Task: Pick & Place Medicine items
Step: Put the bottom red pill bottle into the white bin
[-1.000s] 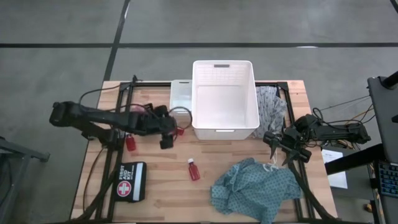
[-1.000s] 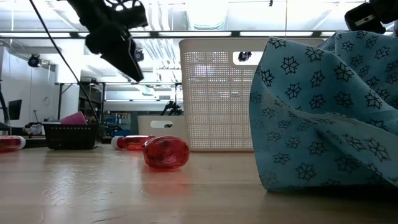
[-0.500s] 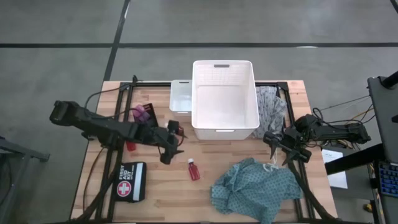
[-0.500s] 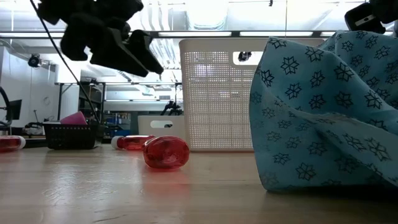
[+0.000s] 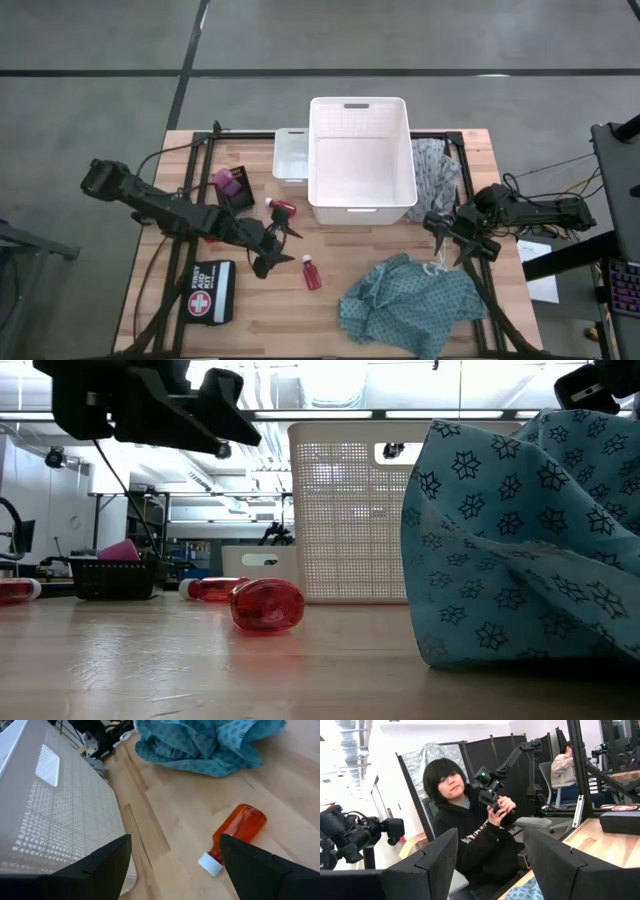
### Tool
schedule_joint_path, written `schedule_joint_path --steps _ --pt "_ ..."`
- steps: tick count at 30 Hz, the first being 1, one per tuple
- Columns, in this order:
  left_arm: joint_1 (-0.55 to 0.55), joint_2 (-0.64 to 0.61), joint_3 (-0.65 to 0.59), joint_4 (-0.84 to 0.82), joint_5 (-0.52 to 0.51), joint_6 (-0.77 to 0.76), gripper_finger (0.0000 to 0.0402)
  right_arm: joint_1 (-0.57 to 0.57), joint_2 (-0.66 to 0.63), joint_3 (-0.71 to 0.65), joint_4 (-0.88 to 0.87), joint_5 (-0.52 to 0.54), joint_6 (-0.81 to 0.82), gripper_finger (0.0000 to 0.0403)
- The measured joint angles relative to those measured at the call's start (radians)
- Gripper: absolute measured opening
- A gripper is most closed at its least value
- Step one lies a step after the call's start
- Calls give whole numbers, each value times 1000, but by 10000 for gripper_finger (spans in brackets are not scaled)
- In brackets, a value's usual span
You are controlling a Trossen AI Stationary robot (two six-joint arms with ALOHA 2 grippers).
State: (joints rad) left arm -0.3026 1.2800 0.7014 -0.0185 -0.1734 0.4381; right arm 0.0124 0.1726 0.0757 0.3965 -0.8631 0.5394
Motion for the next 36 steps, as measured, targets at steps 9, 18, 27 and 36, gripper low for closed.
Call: schedule_joint_path --steps 9,18,27,36 --pt "-52 23 7 17 -11 -33 300 0 0 0 0 0 0 224" --pt "-118 149 52 93 -78 -80 292 0 0 0 0 0 0 224" --pt "-125 385 222 -54 -78 -83 292 0 0 0 -1 0 0 224" --pt "-121 528 363 -231 -74 -98 291 0 0 0 -2 0 0 224"
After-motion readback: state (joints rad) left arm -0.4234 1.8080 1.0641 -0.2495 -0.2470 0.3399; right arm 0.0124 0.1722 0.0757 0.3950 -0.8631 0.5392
